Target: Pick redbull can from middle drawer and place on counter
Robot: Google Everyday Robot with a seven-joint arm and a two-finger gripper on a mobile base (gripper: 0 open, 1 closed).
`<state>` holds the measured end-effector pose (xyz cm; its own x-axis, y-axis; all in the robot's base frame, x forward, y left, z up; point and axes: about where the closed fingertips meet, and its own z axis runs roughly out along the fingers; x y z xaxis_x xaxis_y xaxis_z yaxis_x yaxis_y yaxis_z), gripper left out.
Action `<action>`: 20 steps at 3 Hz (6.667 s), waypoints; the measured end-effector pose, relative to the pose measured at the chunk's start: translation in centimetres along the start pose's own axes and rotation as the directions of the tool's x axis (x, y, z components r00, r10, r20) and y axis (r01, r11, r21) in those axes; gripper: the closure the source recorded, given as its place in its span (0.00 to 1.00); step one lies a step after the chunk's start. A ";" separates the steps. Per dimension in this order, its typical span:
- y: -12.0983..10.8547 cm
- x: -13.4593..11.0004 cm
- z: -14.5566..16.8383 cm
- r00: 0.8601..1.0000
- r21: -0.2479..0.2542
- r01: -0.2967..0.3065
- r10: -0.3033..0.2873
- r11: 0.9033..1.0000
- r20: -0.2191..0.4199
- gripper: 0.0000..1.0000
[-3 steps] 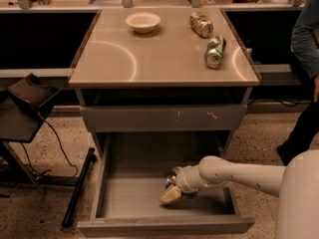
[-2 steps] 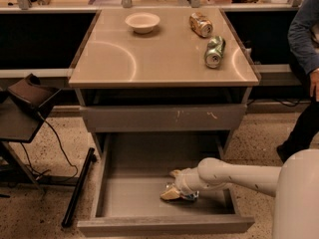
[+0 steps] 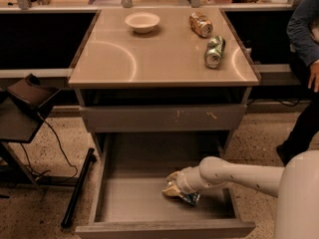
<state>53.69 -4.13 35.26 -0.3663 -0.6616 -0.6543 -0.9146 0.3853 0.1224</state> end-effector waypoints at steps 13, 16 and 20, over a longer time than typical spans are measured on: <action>9.9 -26.8 -27.9 0.827 0.331 0.497 -0.553 0.802 0.098 1.00; 13.9 -43.9 -33.9 0.672 0.342 0.698 -0.740 0.630 -0.008 1.00; -6.4 -48.8 -27.8 0.612 0.102 0.788 -0.753 0.608 -0.242 1.00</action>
Offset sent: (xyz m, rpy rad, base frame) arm 0.1732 -0.2307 0.1790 0.7160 -0.1975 -0.0227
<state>72.66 7.87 87.15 0.4228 -0.8508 -0.3120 -0.8269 -0.2214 -0.5169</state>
